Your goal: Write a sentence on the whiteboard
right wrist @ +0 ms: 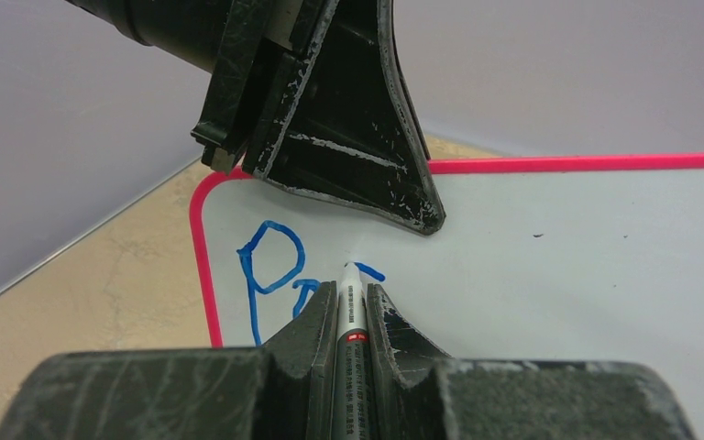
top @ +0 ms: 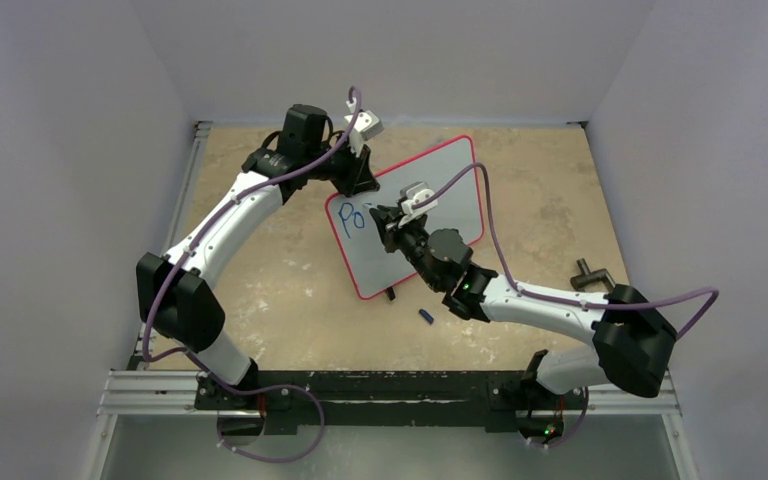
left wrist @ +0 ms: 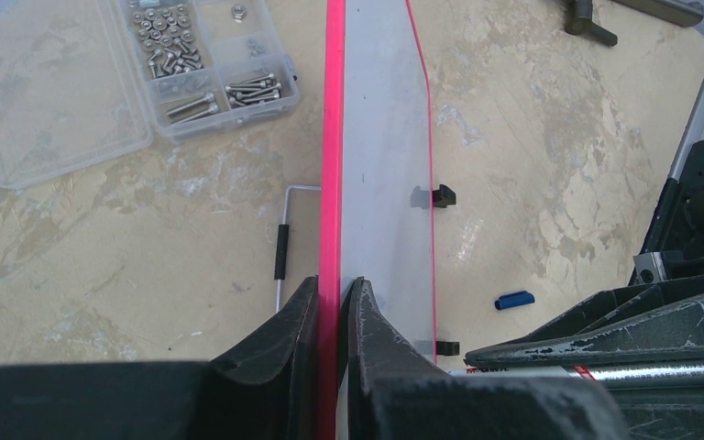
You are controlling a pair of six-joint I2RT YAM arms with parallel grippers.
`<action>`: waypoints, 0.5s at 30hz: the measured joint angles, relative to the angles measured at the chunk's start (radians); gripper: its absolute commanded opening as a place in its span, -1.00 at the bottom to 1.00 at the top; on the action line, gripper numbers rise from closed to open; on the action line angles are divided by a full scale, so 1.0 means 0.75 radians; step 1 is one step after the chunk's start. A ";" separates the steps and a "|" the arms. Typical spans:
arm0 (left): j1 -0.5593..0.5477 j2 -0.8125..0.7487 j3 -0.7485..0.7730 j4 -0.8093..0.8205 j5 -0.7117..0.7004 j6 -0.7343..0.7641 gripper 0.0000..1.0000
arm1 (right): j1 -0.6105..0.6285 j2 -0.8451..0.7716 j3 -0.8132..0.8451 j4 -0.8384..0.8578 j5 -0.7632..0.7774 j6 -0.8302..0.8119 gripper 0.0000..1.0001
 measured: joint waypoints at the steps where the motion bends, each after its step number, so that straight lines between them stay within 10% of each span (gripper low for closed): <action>1: 0.000 0.000 0.000 0.001 0.000 0.000 -1.00 | 0.000 0.000 -0.002 0.002 -0.001 0.001 -1.00; 15: 0.001 0.001 0.000 0.001 -0.001 0.006 -1.00 | 0.001 -0.006 -0.068 0.033 -0.033 0.038 -1.00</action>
